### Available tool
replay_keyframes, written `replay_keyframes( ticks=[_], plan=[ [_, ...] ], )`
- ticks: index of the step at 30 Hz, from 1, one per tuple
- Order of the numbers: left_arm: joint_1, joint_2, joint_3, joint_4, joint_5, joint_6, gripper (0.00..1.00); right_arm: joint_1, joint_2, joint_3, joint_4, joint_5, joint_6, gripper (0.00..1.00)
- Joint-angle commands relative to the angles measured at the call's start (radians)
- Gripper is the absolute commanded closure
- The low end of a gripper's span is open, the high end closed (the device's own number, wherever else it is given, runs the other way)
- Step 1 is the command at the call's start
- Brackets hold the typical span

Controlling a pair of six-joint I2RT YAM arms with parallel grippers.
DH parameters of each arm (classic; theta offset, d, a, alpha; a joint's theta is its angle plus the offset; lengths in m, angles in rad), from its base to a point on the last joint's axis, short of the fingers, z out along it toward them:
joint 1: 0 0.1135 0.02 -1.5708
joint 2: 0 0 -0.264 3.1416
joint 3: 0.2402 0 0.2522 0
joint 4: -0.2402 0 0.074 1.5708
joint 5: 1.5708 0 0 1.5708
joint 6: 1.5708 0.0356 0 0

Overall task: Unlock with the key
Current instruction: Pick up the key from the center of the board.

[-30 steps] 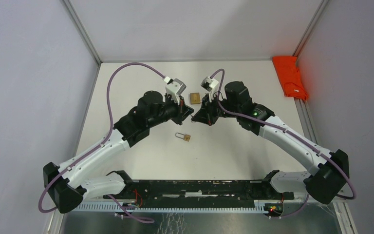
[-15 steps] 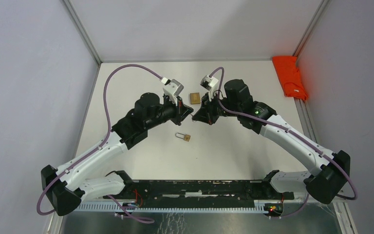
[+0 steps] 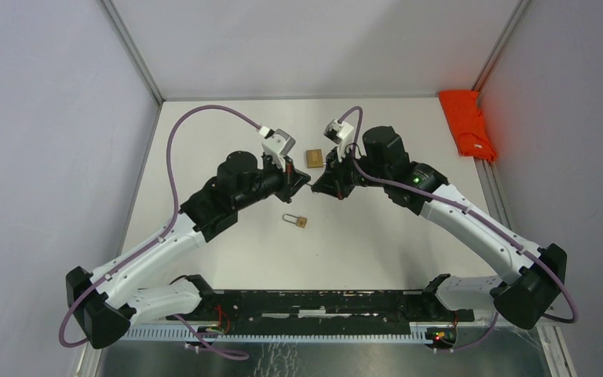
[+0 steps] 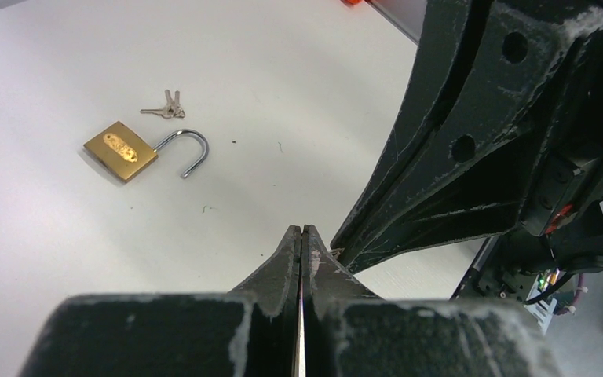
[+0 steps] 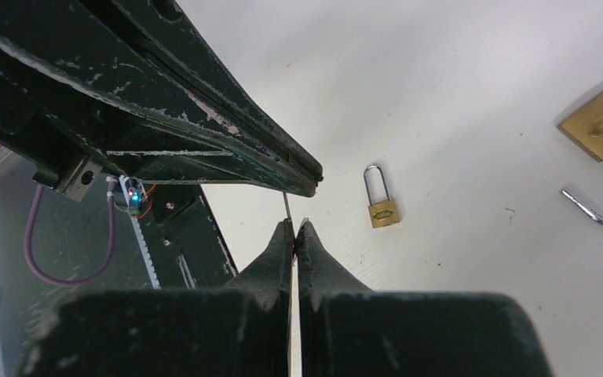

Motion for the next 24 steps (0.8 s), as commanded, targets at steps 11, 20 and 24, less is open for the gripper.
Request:
replay_keyframes(
  ticks=[11, 20, 24],
  plan=[
    [-0.004, 0.191, 0.3, -0.483, -0.296, 0.045, 0.83, -0.027, -0.248, -0.185, 0.061, 0.284, -0.044, 1.0],
    [-0.004, 0.331, 0.197, -0.447, -0.263, -0.079, 0.78, -0.041, -0.407, -0.279, 0.004, 0.453, -0.052, 1.0],
    [-0.004, 0.421, 0.171, -0.417, -0.266, -0.13, 0.74, -0.041, -0.425, -0.354, 0.025, 0.444, -0.041, 1.0]
  ],
)
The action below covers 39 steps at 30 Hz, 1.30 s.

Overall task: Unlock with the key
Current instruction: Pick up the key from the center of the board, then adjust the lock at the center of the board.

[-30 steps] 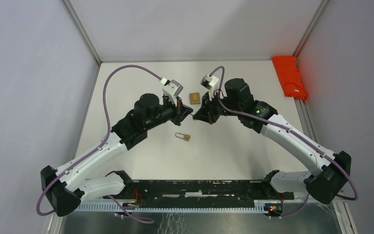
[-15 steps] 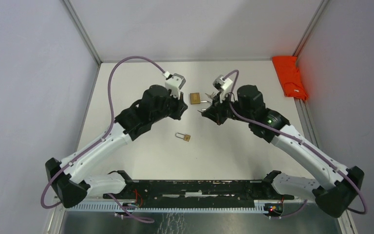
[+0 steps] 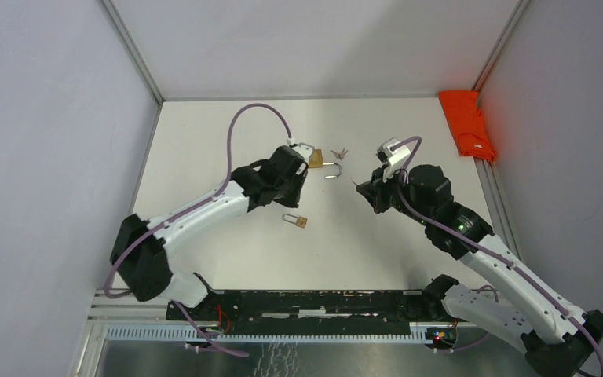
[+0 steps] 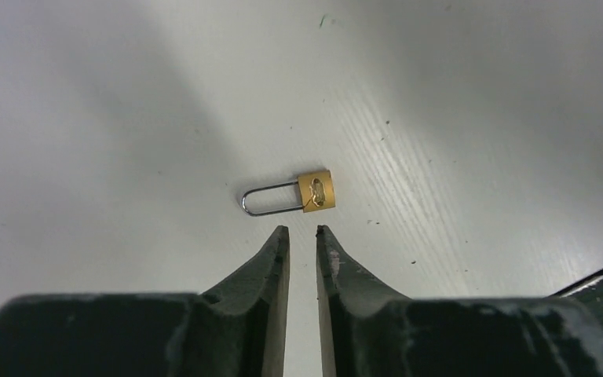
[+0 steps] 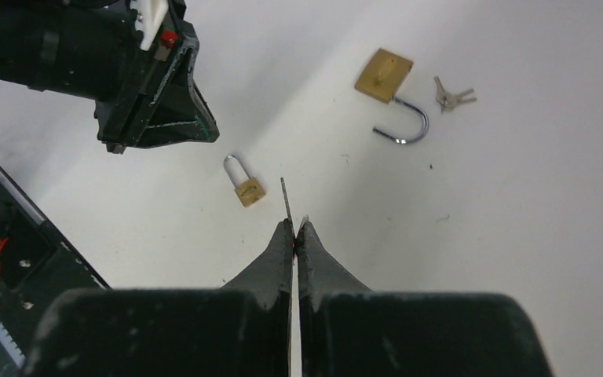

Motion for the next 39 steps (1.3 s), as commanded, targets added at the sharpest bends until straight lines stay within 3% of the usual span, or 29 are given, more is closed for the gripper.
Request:
replay_keyframes(
  ticks=[1, 8, 15, 28, 39],
  plan=[
    [-0.004, 0.087, -0.022, 0.027, -0.023, -0.1, 0.74, -0.002, -0.012, -0.08, 0.022, 0.033, 0.007, 1.0],
    [-0.004, 0.192, -0.088, 0.097, -0.023, -0.103, 0.64, -0.002, -0.013, -0.166, 0.082, -0.016, 0.021, 1.0],
    [-0.004, 0.197, -0.181, 0.216, -0.018, -0.111, 0.64, -0.002, 0.006, -0.185, 0.11, -0.047, 0.025, 1.0],
    [-0.004, 0.317, -0.155, 0.279, 0.033, -0.106, 0.66, -0.002, 0.008, -0.178, 0.096, -0.036, 0.025, 1.0],
    [-0.004, 0.307, -0.149, 0.285, 0.044, -0.134, 0.67, -0.002, 0.004, -0.153, 0.071, 0.016, 0.002, 1.0]
  ],
)
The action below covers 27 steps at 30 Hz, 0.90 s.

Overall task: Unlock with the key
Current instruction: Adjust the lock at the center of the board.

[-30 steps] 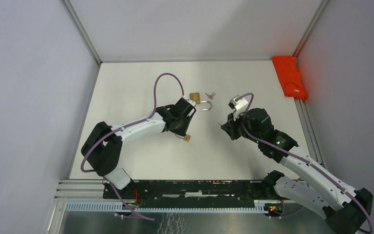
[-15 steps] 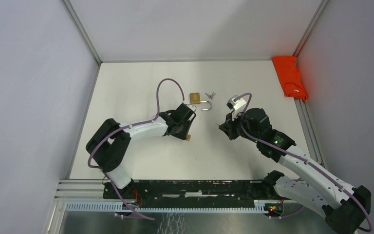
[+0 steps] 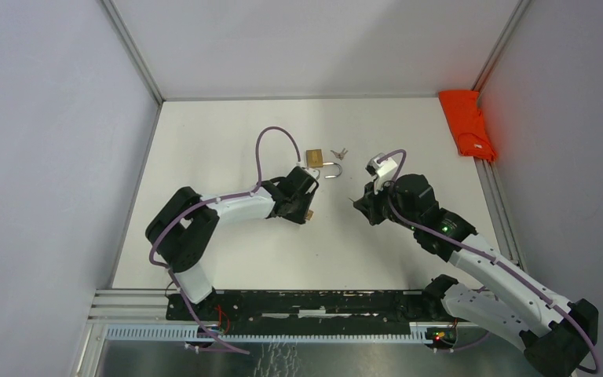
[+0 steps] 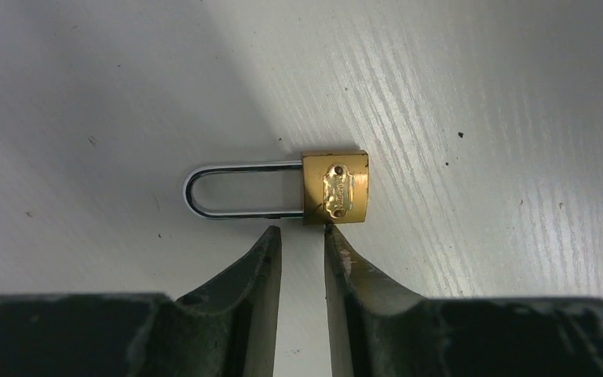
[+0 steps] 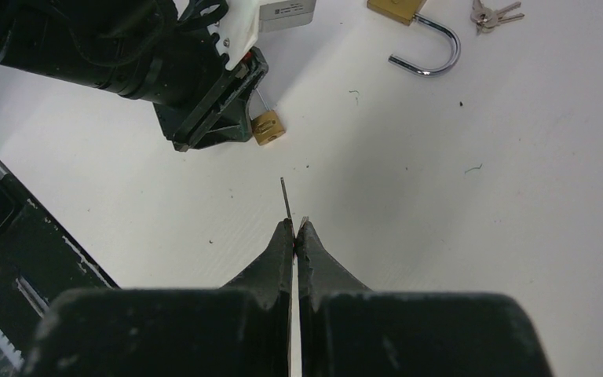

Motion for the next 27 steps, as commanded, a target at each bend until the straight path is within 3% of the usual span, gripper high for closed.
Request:
replay_keyframes(
  ticks=[1, 9, 14, 21, 27],
  plan=[
    [-0.004, -0.011, 0.028, -0.008, -0.014, -0.053, 0.67, -0.002, -0.013, 0.035, 0.002, 0.05, -0.013, 1.0],
    [-0.006, -0.174, 0.013, -0.005, -0.092, 0.08, 0.58, -0.002, -0.046, 0.044, -0.023, 0.076, -0.007, 1.0],
    [-0.004, -0.123, 0.099, -0.025, -0.125, 0.093, 0.58, -0.002, -0.076, 0.052, -0.046, 0.079, -0.001, 1.0],
    [-0.005, 0.032, 0.152, -0.083, -0.148, 0.008, 0.81, -0.002, -0.078, 0.063, -0.058, 0.079, -0.003, 1.0],
    [-0.006, 0.021, 0.114, -0.055, -0.135, -0.003, 0.88, -0.002, -0.068, 0.056, -0.044, 0.075, -0.002, 1.0]
  ],
)
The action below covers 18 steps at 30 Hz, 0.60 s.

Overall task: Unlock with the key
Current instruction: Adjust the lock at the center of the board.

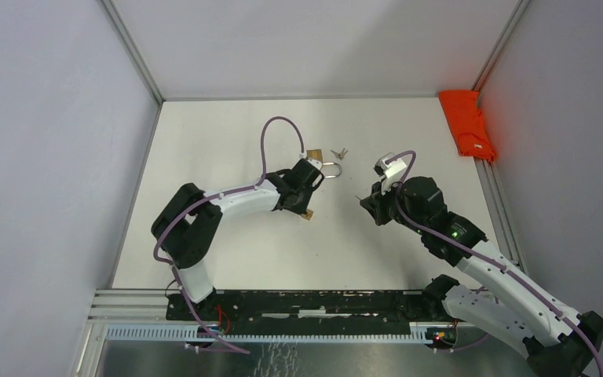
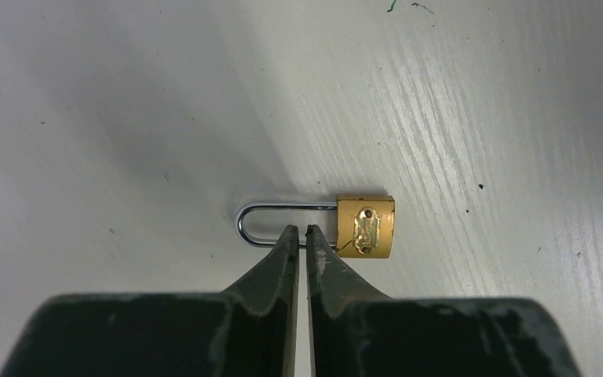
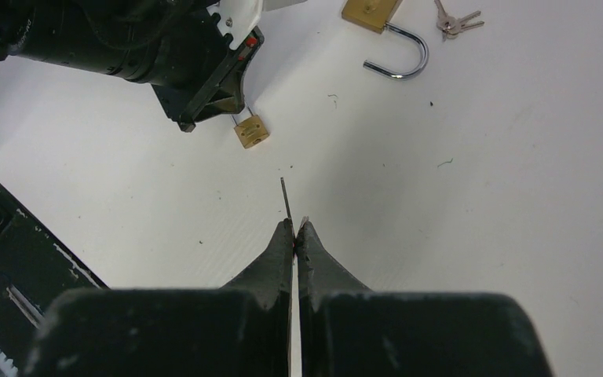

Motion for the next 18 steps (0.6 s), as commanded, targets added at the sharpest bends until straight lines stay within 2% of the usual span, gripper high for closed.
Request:
replay_keyframes(
  ticks=[1, 11, 18],
  plan=[
    [-0.005, -0.013, 0.002, 0.018, -0.02, -0.034, 0.88, -0.002, 0.0, 0.035, 0.021, 0.014, 0.003, 1.0],
    [-0.006, 0.014, -0.05, 0.055, 0.035, -0.074, 0.91, -0.002, -0.001, 0.044, 0.009, 0.019, 0.0, 1.0],
    [-0.027, 0.034, -0.032, 0.062, 0.073, -0.111, 0.92, -0.002, -0.013, 0.054, 0.001, 0.043, -0.004, 1.0]
  ],
)
